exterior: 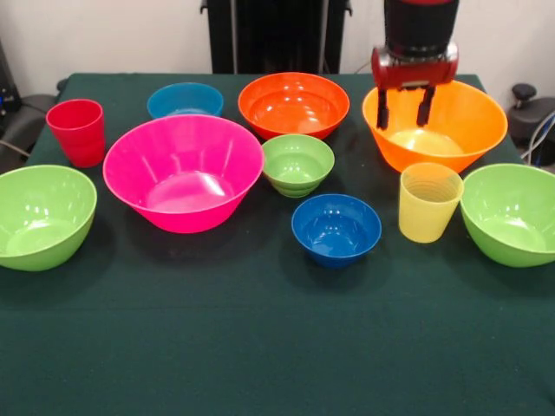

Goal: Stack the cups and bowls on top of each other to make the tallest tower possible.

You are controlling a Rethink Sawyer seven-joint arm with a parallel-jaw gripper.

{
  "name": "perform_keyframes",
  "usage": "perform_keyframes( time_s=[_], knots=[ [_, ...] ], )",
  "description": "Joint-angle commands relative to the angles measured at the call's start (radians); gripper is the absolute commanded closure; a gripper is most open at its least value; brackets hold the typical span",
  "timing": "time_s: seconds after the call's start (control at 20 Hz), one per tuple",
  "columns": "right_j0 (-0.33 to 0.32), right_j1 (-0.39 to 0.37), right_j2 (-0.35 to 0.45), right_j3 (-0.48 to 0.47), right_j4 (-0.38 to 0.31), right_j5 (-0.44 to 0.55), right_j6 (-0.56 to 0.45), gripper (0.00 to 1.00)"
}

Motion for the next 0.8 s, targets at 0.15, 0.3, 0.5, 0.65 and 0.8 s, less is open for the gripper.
perform_keyframes(
  time_s=[0.15,0.3,0.5,0.65,0.8],
  knots=[
    [0.036,0.209,0.016,-0.118,-0.012,-0.123,0.16,0.0],
    [0.047,0.21,0.012,-0.11,-0.007,-0.135,0.169,0.0],
    [0.062,0.253,0.007,-0.159,0.015,-0.14,0.172,0.0],
    [0.067,0.274,0.005,-0.173,0.023,-0.151,0.177,0.0],
    [0.077,0.279,0.002,-0.181,0.026,-0.147,0.183,0.0]
  ],
)
